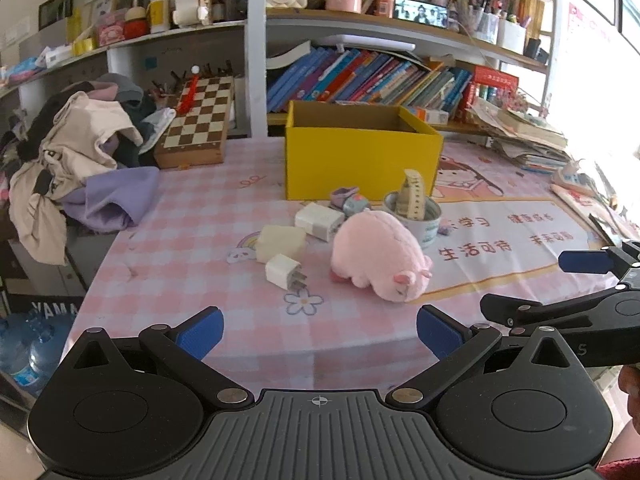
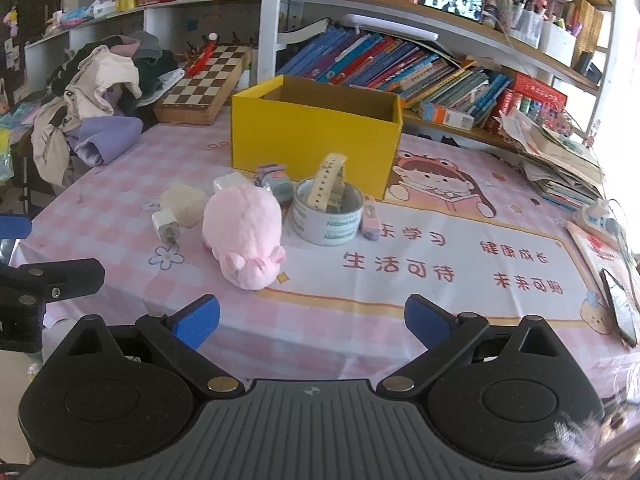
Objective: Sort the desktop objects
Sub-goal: 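Reach the right tool to the pink plush pig and close on it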
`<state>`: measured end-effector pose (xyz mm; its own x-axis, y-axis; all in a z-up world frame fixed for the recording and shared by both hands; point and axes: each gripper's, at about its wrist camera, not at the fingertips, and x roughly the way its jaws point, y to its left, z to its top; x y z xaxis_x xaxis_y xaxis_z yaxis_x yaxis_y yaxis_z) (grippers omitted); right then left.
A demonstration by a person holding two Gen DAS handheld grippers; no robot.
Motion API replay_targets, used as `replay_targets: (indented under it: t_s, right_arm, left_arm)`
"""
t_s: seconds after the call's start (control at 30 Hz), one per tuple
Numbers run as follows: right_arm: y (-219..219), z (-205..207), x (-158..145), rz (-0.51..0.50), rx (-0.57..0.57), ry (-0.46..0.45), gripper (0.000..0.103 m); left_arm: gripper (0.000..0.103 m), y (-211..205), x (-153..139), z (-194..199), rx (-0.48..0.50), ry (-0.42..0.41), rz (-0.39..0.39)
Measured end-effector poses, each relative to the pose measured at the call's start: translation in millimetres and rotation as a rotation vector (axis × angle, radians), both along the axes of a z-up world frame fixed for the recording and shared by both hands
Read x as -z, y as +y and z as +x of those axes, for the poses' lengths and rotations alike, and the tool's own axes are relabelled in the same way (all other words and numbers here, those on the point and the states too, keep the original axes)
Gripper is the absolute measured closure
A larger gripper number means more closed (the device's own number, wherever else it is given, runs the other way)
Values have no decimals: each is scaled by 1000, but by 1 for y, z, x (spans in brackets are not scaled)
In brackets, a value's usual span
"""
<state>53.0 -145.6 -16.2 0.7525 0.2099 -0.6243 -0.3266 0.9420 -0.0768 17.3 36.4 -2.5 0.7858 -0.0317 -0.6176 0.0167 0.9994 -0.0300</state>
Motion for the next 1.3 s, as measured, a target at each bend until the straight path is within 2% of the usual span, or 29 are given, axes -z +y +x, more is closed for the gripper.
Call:
replay_targets:
  t_s: [0.27, 0.4, 0.5, 1.07, 1.13, 1.23, 1.3]
  right_arm:
    - [17, 18, 2, 2, -51, 14, 3]
    - [25, 33, 7, 5, -74, 40, 12]
    - [31, 46, 10, 5, -94, 59, 15]
    - [57, 122, 37, -16, -208, 202, 16]
    - [60, 127, 42, -14, -221, 220, 22]
    - [61, 134, 48, 2, -250, 262, 45]
    - [60, 137, 49, 12, -265, 271, 52]
  left_arm:
    - [0, 13, 5, 11, -53, 21, 18]
    - [0, 18, 11, 21, -71, 42, 23]
    - [0, 23, 13, 29, -84, 53, 21]
    - [0, 30, 29, 71, -145, 128, 23]
    - [0, 29, 31, 74, -146, 141, 25]
    - [0, 29, 34, 79, -148, 159, 25]
    - [1, 29, 35, 83, -150, 169, 22]
